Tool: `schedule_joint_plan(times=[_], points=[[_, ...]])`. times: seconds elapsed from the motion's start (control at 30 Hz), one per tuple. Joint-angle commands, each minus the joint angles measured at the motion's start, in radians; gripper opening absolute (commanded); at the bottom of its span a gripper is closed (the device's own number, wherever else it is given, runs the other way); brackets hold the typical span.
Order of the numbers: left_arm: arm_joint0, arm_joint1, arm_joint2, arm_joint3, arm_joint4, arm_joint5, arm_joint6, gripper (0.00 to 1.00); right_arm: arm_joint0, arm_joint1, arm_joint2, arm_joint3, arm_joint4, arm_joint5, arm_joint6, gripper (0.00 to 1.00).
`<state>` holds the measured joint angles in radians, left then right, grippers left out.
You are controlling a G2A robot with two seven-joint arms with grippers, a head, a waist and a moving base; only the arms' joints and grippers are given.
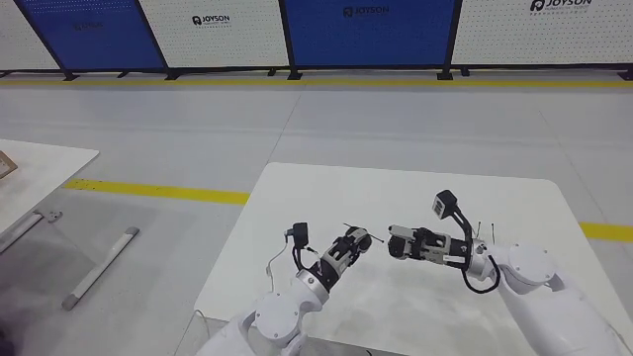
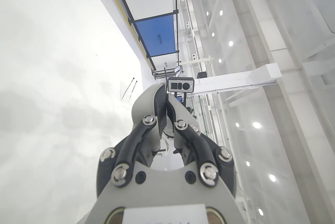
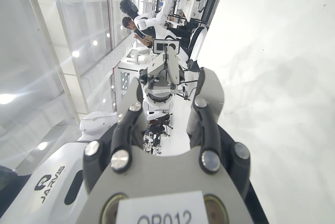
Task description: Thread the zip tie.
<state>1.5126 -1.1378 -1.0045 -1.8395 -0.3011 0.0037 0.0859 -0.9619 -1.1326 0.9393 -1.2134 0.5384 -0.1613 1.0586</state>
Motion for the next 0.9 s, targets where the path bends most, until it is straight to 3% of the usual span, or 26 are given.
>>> schedule_joint_plan(times=[0.0,0.1,0.63,0.77,0.87], points=[[0.004,-0.002,-0.002,-0.003,0.001,0.008,0.014,0.00,-0.012,0.006,0.023,-0.009,-0.001,-0.004,0.001,1.00],[0.008,-0.006,0.004,-0.009,0.014,0.031,0.047,0.00,-0.038,0.017,0.063,-0.033,-0.003,-0.013,-0.002,1.00],[0.006,-0.007,-0.007,0.004,0.019,0.038,0.055,0.00,-0.038,0.017,0.063,-0.033,-0.003,-0.013,-0.002,1.00],[0.017,-0.002,-0.026,0.014,0.093,0.097,0.065,0.00,-0.038,0.017,0.063,-0.033,-0.003,-0.013,-0.002,1.00],[0.022,-0.003,-0.029,0.004,0.104,0.101,0.081,0.00,-0.038,0.017,0.063,-0.033,-0.003,-0.013,-0.002,1.00]])
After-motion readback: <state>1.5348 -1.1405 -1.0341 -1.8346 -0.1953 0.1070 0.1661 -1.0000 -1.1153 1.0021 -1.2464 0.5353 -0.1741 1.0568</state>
